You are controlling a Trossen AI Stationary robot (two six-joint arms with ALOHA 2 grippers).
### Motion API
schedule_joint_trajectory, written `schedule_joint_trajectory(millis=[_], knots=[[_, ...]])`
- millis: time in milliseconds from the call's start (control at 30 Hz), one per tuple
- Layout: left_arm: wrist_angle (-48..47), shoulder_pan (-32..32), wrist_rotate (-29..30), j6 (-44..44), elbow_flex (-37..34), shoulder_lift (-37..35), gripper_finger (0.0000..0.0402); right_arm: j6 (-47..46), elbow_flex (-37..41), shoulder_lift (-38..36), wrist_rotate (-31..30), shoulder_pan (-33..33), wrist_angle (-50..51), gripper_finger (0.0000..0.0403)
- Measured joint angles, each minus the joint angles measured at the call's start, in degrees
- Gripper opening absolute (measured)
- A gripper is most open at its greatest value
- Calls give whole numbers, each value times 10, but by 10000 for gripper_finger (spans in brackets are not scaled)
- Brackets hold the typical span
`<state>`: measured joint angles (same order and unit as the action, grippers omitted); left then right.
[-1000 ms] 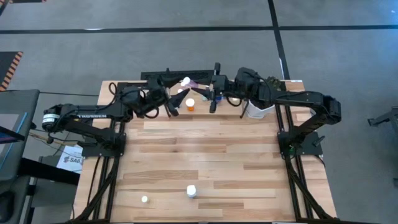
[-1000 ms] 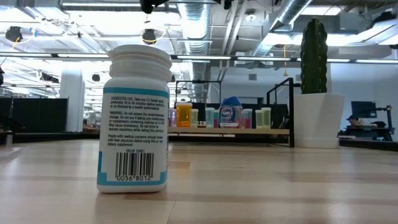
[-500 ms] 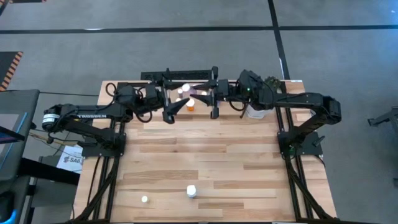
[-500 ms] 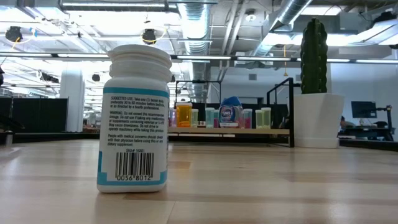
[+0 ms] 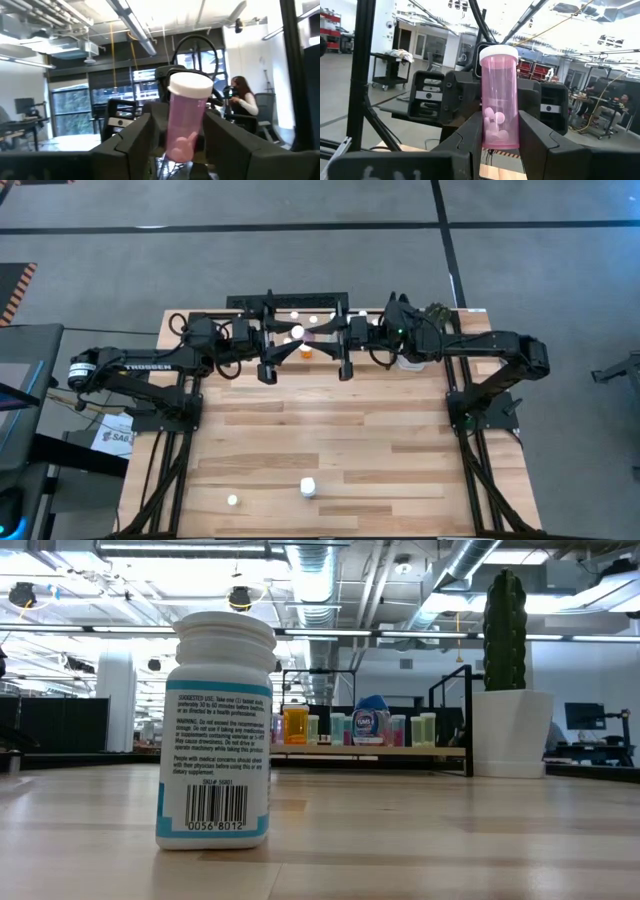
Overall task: Pick and place medicine bottles onto shelf by color
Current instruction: Put the pink pill bottle on the shelf
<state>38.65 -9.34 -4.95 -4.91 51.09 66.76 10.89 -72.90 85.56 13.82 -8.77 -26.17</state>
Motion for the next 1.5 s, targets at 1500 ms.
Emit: schedule_joint_trajectory(millis=[1500], knots=[[68, -1, -104, -47, 0, 46, 64, -31, 0, 0, -1, 13, 34, 124]])
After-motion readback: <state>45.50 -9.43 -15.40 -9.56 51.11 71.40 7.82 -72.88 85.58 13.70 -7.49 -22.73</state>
